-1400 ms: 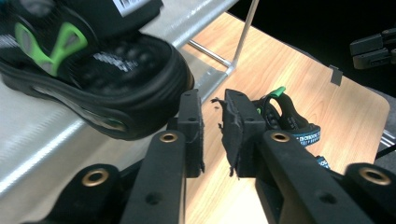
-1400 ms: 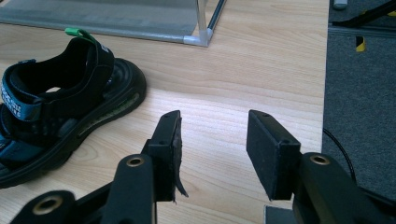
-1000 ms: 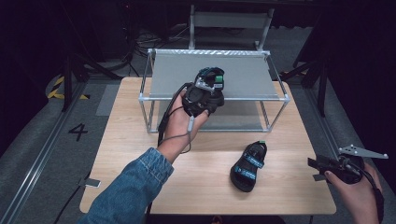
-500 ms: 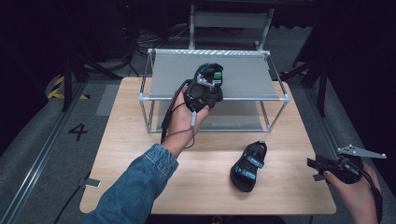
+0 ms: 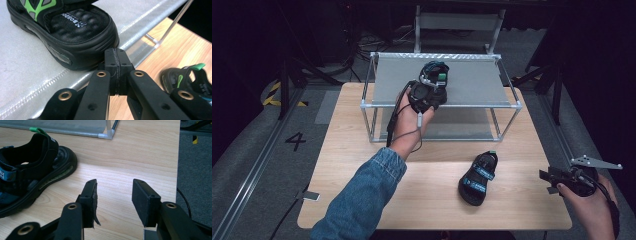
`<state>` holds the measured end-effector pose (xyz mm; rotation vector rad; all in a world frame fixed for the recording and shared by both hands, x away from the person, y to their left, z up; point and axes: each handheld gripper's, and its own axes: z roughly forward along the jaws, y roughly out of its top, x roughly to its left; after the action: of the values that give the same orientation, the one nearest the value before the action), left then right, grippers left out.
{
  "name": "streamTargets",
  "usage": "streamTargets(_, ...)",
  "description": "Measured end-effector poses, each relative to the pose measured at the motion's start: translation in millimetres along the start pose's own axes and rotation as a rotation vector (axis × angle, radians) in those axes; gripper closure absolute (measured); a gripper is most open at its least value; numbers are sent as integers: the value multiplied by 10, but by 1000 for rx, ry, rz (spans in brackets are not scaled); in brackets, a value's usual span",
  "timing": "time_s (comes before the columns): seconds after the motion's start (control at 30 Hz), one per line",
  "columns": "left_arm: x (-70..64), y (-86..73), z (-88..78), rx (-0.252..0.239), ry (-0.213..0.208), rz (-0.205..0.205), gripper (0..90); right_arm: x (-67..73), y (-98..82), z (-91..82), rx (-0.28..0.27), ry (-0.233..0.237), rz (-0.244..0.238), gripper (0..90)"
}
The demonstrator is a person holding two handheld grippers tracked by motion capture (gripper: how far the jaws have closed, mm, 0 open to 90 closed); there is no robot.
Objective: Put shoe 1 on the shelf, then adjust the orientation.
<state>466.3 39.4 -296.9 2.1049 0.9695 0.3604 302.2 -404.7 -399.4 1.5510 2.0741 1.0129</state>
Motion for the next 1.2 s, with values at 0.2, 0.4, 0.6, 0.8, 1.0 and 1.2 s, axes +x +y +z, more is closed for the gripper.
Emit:
streamTargets(0.2,13,23,19,6,-10,3,872,-1,-4,13,7,-1,3,565)
streamTargets(0.4,-51,9,-16,5,-30,20,690,26,3,25,10,1,-4,565)
streamTargets(0.6,-221,-40,-203,14,-62,96,540,35,9,27,10,2,-14,565)
streamTargets(0.8,-296,-198,-381,33,-58,153,408,93,75,20,2,9,-30,565)
streamTargets(1.0,-233,-476,-458,52,-57,156,345,246,243,99,32,51,-100,565)
streamTargets(1.2,-59,-806,-494,64,-48,113,317,452,472,224,86,97,-170,564)
